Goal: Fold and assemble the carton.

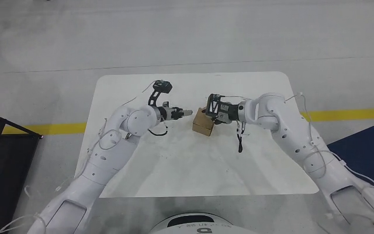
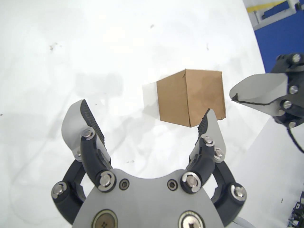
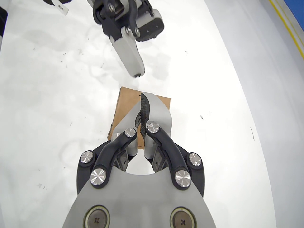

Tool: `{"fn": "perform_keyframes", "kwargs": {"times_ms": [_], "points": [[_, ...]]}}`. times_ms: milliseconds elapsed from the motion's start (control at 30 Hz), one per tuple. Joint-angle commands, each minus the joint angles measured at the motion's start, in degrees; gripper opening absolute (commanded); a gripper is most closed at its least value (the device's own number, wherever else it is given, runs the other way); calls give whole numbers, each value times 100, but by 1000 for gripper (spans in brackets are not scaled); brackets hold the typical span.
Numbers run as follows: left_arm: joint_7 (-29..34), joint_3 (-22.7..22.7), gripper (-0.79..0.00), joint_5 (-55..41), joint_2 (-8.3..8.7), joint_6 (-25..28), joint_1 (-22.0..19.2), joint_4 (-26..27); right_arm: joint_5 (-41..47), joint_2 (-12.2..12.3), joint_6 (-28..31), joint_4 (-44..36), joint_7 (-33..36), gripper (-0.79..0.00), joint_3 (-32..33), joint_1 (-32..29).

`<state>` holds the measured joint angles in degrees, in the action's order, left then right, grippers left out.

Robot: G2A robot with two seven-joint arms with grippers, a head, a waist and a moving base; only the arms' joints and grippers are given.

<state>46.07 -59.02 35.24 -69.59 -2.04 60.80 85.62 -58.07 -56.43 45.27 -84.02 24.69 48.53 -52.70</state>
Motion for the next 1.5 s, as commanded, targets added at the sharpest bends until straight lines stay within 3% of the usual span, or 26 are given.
{"fn": "perform_keyframes", "kwargs": {"times_ms": [0,200,433,1133,1333,1467], "points": [[-351,-307,0,-106,47,-9,236,176,-7,-23,-93,4,-24,-785,-40,-13],[-677,-881,0,-293,159,-3,886,567,-114,-115,-176,52,-57,-785,-221,67],[-657,-990,0,-316,193,-36,1136,759,-348,-246,-169,323,64,-785,-492,280],[-643,-704,0,-426,128,36,753,391,-97,-361,15,582,117,-785,-432,438],[-599,-540,0,-439,90,54,578,196,398,-101,181,461,113,-785,384,11],[-603,-430,0,-447,60,44,459,73,483,162,309,294,734,-785,985,-592]]}}
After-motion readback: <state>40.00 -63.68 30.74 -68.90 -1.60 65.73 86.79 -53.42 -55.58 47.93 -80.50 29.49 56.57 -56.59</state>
